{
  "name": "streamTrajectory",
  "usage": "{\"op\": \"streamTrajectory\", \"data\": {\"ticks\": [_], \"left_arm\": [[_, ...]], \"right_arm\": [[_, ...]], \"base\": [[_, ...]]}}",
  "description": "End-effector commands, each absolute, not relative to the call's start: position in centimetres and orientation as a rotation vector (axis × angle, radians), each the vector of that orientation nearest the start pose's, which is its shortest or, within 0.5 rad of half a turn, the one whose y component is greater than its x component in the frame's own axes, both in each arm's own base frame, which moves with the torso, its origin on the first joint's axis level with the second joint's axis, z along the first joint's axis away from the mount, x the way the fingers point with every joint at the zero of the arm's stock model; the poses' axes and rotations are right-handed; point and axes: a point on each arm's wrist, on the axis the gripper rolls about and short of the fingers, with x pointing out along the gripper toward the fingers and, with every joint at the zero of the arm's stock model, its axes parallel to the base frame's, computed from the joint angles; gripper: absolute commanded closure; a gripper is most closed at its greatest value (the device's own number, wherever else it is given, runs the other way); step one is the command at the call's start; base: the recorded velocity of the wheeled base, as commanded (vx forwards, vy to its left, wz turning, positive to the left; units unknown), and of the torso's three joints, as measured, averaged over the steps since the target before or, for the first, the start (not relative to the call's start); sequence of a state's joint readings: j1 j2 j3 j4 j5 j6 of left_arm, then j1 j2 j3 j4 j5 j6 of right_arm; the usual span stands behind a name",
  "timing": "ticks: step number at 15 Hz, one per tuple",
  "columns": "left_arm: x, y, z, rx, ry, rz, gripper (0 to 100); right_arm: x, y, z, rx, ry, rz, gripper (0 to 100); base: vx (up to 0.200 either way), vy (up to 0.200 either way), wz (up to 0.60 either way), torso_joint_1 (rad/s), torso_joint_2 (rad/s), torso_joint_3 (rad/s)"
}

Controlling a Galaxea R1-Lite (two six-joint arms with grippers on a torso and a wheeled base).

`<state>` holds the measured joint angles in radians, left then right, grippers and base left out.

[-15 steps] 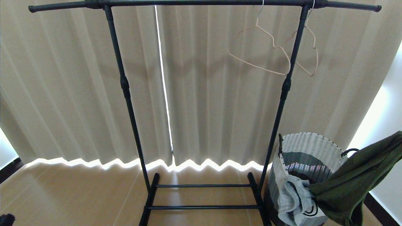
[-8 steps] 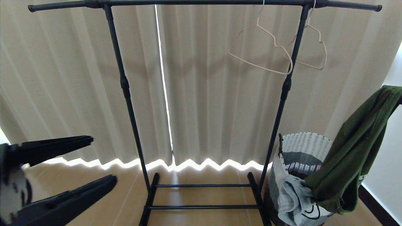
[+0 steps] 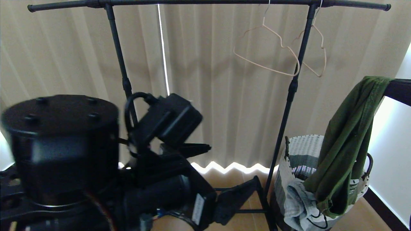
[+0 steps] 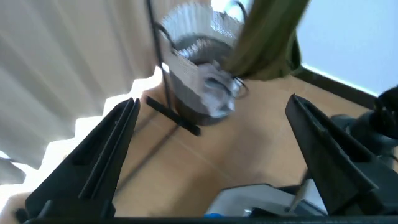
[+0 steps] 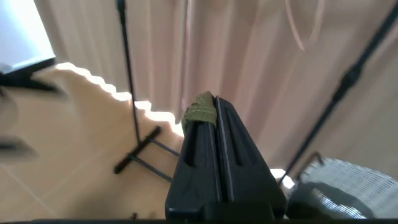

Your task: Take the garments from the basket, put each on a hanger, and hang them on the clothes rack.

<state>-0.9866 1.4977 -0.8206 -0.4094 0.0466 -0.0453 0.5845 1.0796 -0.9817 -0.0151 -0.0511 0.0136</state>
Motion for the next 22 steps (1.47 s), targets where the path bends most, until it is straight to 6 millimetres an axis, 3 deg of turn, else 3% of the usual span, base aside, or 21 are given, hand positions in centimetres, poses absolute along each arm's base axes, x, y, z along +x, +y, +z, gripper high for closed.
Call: {"op": "streamTrajectory", "data": {"ticks": [1,6,8,19,20,22], "left_arm": [[14.8,-27.8,19.6,0.101,0.351,-0.950,0],[14.8,-35.1,19.2,0.019,0.343,-0.950,0],[15.3,-36.4,18.5,0.015,0.344,-0.914,0],[18.0,-38.3,15.2,0.058,0.389,-0.810,0],[17.8,-38.0,15.0,0.074,0.406,-0.806,100],[17.6,-37.5,14.8,0.088,0.421,-0.802,100]], "right_arm": [[12.5,8.8,32.0,0.005,0.089,0.567,100],[12.4,9.5,32.5,0.017,0.079,0.607,100],[12.4,9.5,32.5,0.021,0.069,0.607,100],[11.6,9.5,33.1,0.027,0.043,0.640,100],[11.6,9.5,33.2,0.028,0.040,0.640,100],[11.5,9.4,33.4,0.031,0.032,0.641,100]], "base": [[0.000,0.000,0.00,0.000,0.00,0.000],[0.000,0.000,0.00,0.000,0.00,0.000],[0.000,0.000,0.00,0.000,0.00,0.000],[0.000,0.000,0.00,0.000,0.00,0.000],[0.000,0.000,0.00,0.000,0.00,0.000],[0.000,0.000,0.00,0.000,0.00,0.000]]}}
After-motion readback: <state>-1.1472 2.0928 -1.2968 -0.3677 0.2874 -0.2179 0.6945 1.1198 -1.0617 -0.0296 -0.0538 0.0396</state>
